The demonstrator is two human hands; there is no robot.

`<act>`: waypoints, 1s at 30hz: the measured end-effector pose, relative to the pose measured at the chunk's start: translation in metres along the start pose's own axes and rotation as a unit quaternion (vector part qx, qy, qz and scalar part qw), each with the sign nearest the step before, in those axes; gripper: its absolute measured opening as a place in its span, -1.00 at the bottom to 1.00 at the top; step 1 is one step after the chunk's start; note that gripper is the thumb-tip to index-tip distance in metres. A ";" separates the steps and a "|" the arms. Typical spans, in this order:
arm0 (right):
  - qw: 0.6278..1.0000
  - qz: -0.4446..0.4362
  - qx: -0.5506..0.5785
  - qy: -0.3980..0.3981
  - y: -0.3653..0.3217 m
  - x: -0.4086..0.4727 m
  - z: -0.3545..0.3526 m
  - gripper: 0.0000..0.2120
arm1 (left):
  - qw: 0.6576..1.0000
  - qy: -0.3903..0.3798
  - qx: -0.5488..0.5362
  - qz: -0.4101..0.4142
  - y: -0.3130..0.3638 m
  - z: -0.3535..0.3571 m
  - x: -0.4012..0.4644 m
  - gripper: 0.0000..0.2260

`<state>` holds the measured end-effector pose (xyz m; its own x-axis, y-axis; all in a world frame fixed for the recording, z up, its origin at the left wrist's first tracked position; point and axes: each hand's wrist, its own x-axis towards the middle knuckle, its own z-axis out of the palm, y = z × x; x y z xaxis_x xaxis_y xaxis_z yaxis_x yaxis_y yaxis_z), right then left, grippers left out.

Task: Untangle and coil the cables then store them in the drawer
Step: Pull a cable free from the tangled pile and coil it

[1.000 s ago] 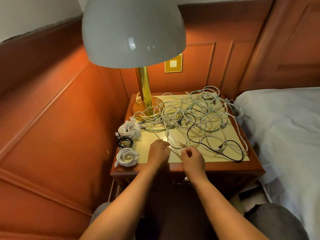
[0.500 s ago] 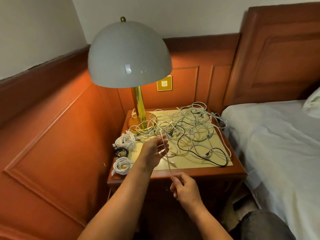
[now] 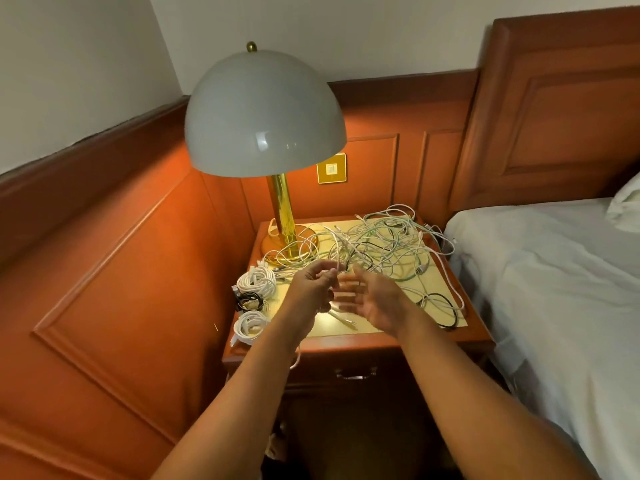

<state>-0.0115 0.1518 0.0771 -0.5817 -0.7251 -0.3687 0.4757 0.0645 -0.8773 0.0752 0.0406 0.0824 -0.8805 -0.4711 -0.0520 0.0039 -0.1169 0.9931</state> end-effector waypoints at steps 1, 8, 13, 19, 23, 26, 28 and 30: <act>0.998 0.017 0.052 -0.013 -0.014 0.014 0.002 -0.54 | 1.000 0.015 0.019 -0.003 -0.005 0.003 -0.001 -0.87; 0.992 0.005 0.099 0.073 -0.109 0.076 0.009 -0.59 | 0.970 0.091 0.223 0.020 -0.045 0.001 -0.006 -0.85; 0.992 -0.031 0.048 0.115 -0.150 0.109 0.004 -0.77 | 0.973 0.124 0.195 -0.004 -0.056 -0.014 0.014 -0.85; 0.967 -0.189 0.046 0.165 -0.194 0.116 0.003 -0.80 | 0.978 0.125 0.168 0.009 -0.043 -0.021 0.045 -0.84; 0.946 -0.201 -0.026 0.252 -0.203 0.120 -0.029 -0.78 | 0.983 0.109 0.146 0.032 -0.018 -0.025 0.061 -0.81; 0.935 -0.145 -0.146 0.288 -0.173 0.125 -0.068 -0.77 | 0.986 0.107 0.122 0.028 -0.009 -0.030 0.066 -0.81; 0.932 -0.106 -0.198 0.285 -0.149 0.122 -0.088 -0.82 | 0.990 0.104 0.093 0.015 -0.009 -0.032 0.067 -0.82; 0.928 -0.104 -0.202 0.296 -0.127 0.111 -0.095 -0.88 | 0.994 0.093 0.053 -0.003 -0.009 -0.030 0.065 -0.82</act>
<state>-0.1993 0.1284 0.1184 -0.9503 -0.2556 -0.1776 0.0954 0.3042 -0.9478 0.0317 -0.0153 0.0667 -0.7772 -0.6257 -0.0671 -0.0600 -0.0325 0.9977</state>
